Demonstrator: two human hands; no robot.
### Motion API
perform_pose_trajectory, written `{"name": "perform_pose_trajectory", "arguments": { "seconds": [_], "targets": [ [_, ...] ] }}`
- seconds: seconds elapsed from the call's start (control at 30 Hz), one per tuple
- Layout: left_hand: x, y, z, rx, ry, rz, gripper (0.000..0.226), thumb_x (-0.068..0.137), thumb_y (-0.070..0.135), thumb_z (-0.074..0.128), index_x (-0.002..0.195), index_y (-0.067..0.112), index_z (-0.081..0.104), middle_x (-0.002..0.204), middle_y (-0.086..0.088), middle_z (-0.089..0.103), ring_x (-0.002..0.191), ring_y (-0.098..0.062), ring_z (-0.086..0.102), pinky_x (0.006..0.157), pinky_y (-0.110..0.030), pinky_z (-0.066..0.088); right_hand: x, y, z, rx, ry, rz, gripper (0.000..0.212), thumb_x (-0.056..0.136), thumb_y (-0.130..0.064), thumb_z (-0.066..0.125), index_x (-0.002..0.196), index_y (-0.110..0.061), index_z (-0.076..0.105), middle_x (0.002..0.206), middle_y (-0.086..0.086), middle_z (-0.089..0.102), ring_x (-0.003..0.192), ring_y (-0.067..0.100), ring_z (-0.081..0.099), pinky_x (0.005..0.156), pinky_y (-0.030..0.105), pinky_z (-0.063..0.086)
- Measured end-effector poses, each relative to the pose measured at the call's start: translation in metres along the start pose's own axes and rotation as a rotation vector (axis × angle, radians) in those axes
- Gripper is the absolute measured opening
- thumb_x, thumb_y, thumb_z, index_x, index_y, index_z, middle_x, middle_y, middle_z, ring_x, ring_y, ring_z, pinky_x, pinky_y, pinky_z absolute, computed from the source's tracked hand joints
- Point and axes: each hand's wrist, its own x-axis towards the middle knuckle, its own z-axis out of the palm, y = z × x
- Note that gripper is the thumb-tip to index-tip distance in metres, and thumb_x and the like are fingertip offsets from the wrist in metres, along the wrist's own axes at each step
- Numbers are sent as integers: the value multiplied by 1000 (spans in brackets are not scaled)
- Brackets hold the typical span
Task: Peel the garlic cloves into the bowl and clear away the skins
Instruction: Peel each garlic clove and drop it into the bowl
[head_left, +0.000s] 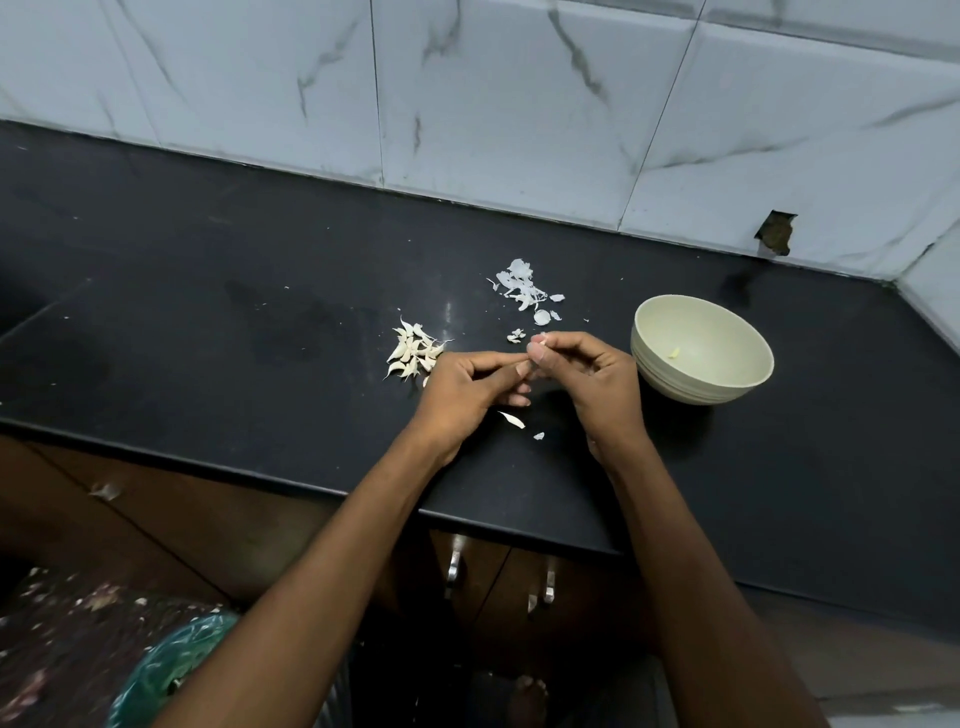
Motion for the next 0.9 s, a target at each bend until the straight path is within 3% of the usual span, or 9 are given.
{"name": "perform_pose_trajectory", "arguments": {
  "seconds": [0.07, 0.17, 0.3, 0.43, 0.63, 0.9],
  "targets": [
    [0, 0, 0, 28, 85, 63, 20, 97, 6, 69, 113, -3, 76, 97, -15, 78, 82, -20, 67, 74, -31, 61, -1, -1, 1, 25, 5, 21, 16, 94, -6, 74, 108, 0, 72, 105, 14, 79, 96, 26, 76, 80, 37, 64],
    [1, 0, -3, 61, 179, 132, 19, 94, 8, 74, 109, -3, 78, 95, -14, 78, 77, -15, 67, 67, -29, 57, -2, -1, 3, -28, -14, 6, 21, 93, -6, 75, 114, -2, 72, 92, 17, 79, 82, 27, 77, 72, 34, 64],
    [2, 0, -3, 48, 171, 124, 16, 93, 7, 75, 105, -4, 78, 95, -19, 77, 79, -18, 67, 63, -28, 55, -5, -2, 4, -43, -19, 41, 27, 86, -5, 82, 110, 1, 70, 88, 19, 78, 76, 32, 77, 75, 36, 64],
    [3, 0, -5, 25, 149, 112, 17, 93, 9, 75, 104, -4, 78, 96, -17, 77, 80, -20, 66, 62, -28, 53, -6, -2, 4, -43, -64, 27, 16, 86, 1, 80, 100, 1, 72, 87, 21, 78, 79, 32, 78, 77, 35, 64],
    [2, 1, -5, 35, 129, 135, 11, 93, 5, 74, 99, -3, 79, 95, -7, 76, 78, -12, 68, 63, -30, 55, -7, -2, 4, -43, -84, -9, 14, 90, 2, 76, 103, -2, 75, 92, 18, 79, 85, 27, 78, 79, 31, 63],
    [1, 3, -5, 48, 117, 161, 6, 92, 1, 74, 92, 1, 80, 89, -4, 75, 67, -18, 65, 65, -29, 58, -8, -1, 3, -76, -58, -9, 15, 89, 1, 78, 104, 3, 75, 89, 19, 79, 83, 29, 79, 79, 33, 64]
  ]
}}
